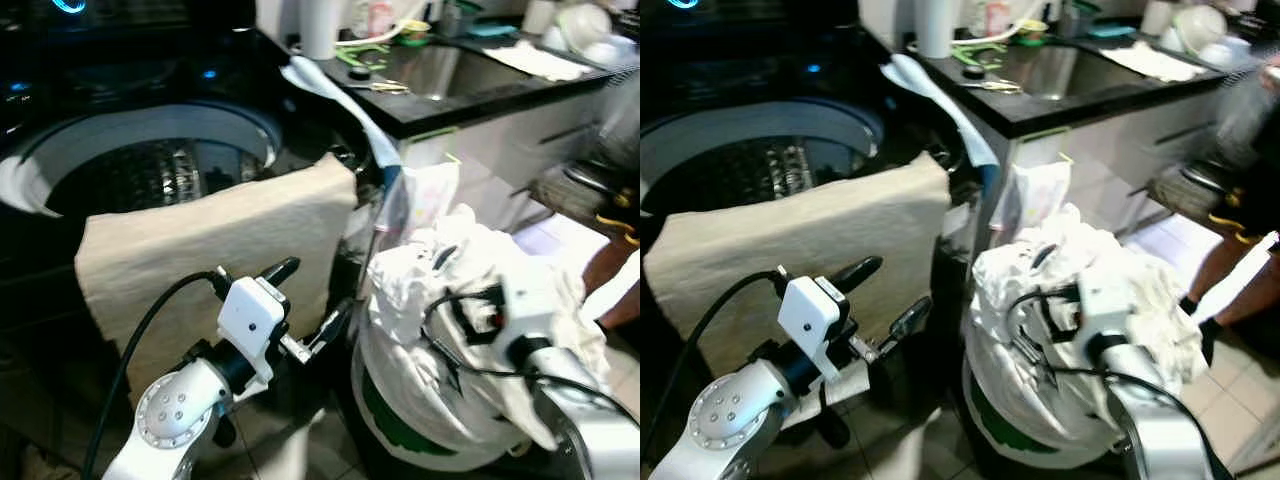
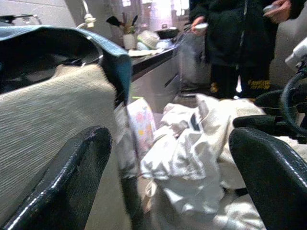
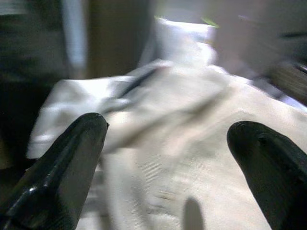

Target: Clothes washing

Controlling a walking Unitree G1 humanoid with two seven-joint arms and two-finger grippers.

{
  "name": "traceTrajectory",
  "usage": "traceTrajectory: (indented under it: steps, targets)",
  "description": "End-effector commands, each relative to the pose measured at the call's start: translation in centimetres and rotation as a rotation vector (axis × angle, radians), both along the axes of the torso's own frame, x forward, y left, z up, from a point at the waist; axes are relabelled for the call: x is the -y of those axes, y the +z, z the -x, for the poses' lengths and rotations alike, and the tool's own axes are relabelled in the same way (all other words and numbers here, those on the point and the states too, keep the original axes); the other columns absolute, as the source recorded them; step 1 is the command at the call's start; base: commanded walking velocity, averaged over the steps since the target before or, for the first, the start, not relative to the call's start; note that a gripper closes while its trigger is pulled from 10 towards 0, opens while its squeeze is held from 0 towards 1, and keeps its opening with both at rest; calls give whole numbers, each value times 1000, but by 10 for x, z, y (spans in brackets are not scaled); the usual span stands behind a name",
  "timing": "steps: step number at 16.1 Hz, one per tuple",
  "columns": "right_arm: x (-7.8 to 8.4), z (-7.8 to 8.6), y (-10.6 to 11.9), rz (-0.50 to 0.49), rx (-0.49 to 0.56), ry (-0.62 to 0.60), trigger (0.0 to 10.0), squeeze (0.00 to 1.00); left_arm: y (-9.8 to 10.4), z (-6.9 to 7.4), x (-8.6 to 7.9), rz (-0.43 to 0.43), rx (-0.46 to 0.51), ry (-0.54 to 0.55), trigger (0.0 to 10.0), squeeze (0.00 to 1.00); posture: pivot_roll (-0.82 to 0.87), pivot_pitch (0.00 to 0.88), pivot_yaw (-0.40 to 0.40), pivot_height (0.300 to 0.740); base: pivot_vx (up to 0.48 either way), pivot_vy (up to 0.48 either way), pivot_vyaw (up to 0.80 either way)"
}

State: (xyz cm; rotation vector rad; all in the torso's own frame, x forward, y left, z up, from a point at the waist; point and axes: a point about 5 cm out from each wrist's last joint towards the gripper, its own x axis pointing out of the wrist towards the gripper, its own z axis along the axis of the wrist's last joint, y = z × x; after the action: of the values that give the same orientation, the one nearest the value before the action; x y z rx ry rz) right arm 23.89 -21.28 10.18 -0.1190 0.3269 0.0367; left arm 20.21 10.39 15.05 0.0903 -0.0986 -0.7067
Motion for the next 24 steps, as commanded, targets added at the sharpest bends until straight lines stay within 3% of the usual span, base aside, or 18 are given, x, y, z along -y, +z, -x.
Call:
traceTrajectory:
  steps: [1,5,8,9,10,15,16,17,24]
  targets:
    - [20,-6,2,-11,-8,-118,10000,1000,3,-4,-1,5,7,20,10000,0,-42,0,-19,719,0,0,0]
    - [36,-15,-10,-11,-69,-141,10000,1000,1,-10,0,-38,6,27,10000,0,-44,0,-10,719,0,0,0]
    - [31,-25,-19,-19,-121,-22,10000,1000,0,-4,4,-29,-55,-59,10000,0,-38,3,4,719,0,0,0]
    - [30,-28,-22,-5,-143,8,10000,129,-2,0,4,-44,-69,-98,10000,0,-33,4,3,719,0,0,0]
    - [29,-30,-25,17,-157,31,10000,0,-4,2,3,-64,-64,-100,10000,0,-28,5,-2,719,0,0,0]
    - [17,-21,-45,110,-269,225,10000,0,-3,3,2,-90,-60,-109,10000,0,-11,4,-14,719,0,0,0]
    - [17,-18,-50,116,-293,240,3725,0,-3,4,2,-99,-59,-116,10000,0,-10,4,-15,719,0,0,0]
    - [19,-15,-52,127,-305,236,0,0,-3,4,2,-103,-58,-121,10000,0,-12,3,-13,719,0,0,0]
    - [24,-6,-60,141,-311,222,0,0,-3,3,2,-126,-47,-133,10000,0,-17,0,-5,719,0,0,0]
